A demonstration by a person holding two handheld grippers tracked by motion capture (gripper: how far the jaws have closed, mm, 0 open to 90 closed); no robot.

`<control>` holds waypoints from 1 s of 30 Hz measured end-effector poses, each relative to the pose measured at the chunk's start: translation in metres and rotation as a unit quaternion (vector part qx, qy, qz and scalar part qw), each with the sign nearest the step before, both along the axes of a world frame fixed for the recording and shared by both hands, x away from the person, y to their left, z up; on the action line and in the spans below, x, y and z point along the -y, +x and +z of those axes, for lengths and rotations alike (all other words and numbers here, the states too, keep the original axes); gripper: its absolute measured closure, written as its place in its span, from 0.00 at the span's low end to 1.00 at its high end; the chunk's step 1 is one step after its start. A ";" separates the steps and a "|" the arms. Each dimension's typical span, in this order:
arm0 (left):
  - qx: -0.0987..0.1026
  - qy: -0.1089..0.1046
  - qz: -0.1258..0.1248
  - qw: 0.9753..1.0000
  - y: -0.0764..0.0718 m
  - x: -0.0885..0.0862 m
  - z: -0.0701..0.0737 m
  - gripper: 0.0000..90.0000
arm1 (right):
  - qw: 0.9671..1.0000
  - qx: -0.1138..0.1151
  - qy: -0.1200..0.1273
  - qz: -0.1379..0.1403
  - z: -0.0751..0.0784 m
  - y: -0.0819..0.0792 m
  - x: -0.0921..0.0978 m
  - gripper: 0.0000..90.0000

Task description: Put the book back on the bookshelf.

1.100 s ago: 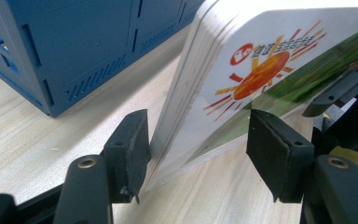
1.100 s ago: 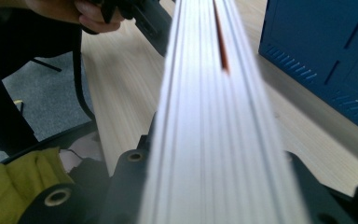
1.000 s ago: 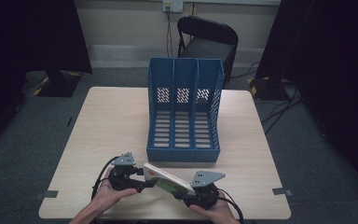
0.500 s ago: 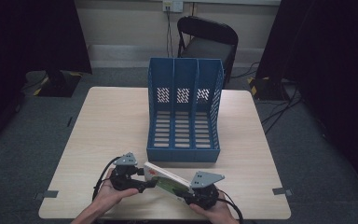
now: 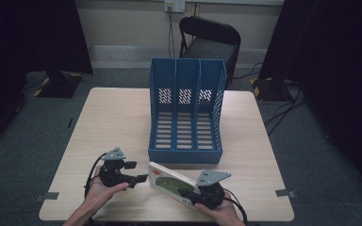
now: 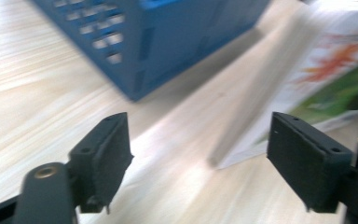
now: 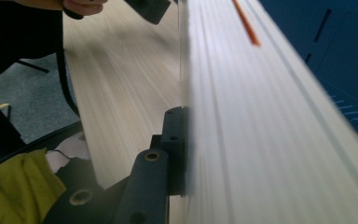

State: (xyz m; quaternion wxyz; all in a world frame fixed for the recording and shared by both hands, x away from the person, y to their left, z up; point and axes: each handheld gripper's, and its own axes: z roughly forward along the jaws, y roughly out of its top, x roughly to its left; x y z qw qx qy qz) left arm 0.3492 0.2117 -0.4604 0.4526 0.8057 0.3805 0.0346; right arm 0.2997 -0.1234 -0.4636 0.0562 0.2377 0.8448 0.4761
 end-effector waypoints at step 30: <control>0.024 0.163 0.174 0.971 0.027 -0.035 -0.041 0.06 | 0.999 -0.007 0.027 -0.019 0.019 -0.002 0.019 0.85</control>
